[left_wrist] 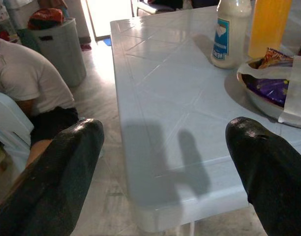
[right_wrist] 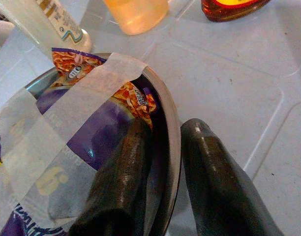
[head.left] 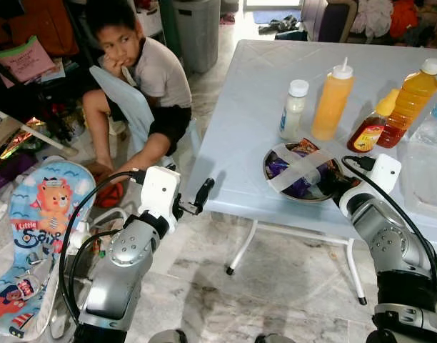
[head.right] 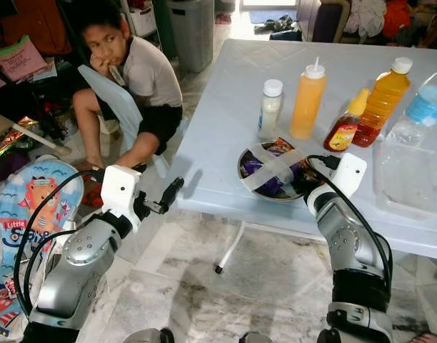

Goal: Restocking fridge

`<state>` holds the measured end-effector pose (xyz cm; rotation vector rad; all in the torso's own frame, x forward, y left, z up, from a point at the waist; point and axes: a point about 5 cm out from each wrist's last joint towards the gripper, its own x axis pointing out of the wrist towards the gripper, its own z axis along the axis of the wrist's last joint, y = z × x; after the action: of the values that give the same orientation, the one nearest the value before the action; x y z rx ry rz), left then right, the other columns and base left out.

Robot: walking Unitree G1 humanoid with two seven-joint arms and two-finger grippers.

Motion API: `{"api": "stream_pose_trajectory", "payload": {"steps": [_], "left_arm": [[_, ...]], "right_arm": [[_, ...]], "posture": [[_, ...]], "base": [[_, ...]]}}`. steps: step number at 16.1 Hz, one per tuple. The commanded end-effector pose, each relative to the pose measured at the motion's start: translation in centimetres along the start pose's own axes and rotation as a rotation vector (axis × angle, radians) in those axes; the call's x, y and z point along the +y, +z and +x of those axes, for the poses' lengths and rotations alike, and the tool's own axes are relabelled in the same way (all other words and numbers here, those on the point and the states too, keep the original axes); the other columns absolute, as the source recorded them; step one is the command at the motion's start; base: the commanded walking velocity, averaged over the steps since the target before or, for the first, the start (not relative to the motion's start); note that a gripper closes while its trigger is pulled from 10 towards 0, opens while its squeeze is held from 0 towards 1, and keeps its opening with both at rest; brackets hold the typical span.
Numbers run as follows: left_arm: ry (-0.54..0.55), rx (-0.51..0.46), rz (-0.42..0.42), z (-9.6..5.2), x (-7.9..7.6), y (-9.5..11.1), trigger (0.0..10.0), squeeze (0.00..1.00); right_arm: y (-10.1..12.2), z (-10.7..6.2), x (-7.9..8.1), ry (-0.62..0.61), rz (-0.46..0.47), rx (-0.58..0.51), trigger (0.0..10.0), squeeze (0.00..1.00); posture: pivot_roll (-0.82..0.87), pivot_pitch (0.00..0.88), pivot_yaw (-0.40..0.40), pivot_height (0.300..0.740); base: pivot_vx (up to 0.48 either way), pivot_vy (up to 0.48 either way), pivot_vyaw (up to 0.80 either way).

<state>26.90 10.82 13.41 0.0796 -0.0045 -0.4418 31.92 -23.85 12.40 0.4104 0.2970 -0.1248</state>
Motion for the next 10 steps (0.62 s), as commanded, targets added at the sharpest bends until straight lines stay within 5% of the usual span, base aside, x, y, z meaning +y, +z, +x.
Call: {"api": "stream_pose_trajectory", "payload": {"steps": [1, 10], "left_arm": [[0.007, 0.005, 0.013, 0.0, 0.1, -0.1, 10.0, 0.00], [-0.016, -0.001, 0.012, 0.0, -0.3, -0.1, 10.0, 0.00]], "right_arm": [[0.2, 0.1, 0.3, 0.016, -0.003, -0.006, 10.0, 1.00], [-0.7, -2.2, 4.1, 0.118, 0.032, -0.125, 10.0, 1.00]], "posture": [[-0.02, 0.091, 0.074, 0.740], [-0.03, 0.091, 0.073, 0.740]], "base": [[0.000, 0.000, 0.00], [0.000, 0.000, 0.00]]}}
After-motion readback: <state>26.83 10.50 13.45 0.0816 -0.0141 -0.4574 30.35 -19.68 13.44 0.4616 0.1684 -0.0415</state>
